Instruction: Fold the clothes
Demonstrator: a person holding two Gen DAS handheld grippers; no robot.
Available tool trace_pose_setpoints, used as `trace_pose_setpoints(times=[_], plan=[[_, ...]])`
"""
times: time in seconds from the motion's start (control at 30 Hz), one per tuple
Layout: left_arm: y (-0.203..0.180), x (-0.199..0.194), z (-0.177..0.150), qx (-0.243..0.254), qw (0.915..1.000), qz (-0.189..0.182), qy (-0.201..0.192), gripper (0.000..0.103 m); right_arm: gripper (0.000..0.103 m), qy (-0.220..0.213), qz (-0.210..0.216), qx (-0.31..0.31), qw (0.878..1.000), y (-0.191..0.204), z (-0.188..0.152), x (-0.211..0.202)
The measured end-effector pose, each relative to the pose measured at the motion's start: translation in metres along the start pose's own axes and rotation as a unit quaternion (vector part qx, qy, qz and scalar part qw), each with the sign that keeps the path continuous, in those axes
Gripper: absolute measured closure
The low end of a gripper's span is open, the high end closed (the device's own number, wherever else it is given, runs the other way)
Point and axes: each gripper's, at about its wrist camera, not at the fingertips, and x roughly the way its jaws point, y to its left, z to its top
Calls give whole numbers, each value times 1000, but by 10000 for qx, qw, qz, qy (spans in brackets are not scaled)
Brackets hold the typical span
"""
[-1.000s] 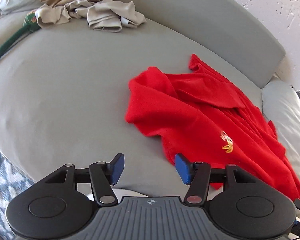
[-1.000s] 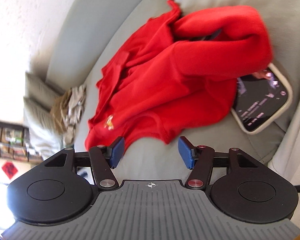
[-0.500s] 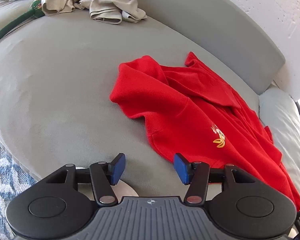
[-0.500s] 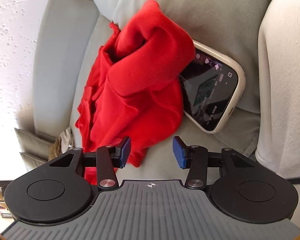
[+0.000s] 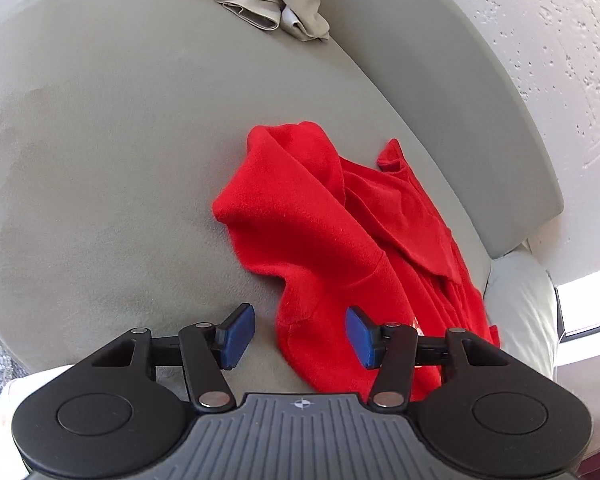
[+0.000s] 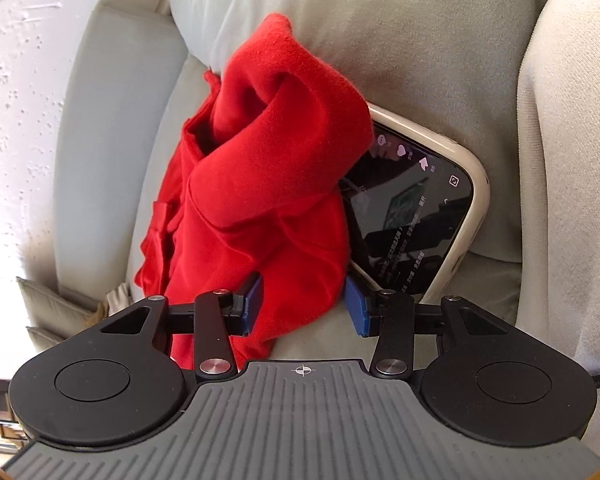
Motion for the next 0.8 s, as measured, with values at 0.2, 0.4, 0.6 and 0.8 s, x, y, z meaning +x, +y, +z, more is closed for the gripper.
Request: trace_pose_setpoints(times=[0.2, 0.4, 0.6, 0.8], plan=[[-5, 13, 6, -8, 10000, -90, -9, 56, 56, -142, 156, 138, 9997, 1, 2, 7], [-15, 15, 8, 336, 9990, 284, 51, 90, 83, -308, 21, -158, 9994, 11, 1, 14], [-21, -10, -1, 739, 9963, 397, 212, 101, 100, -322, -152, -568, 9978, 27, 0, -2], [-24, -62, -7, 529, 9982, -139, 234, 101, 101, -416, 306, -1082, 9928, 64, 3, -45]])
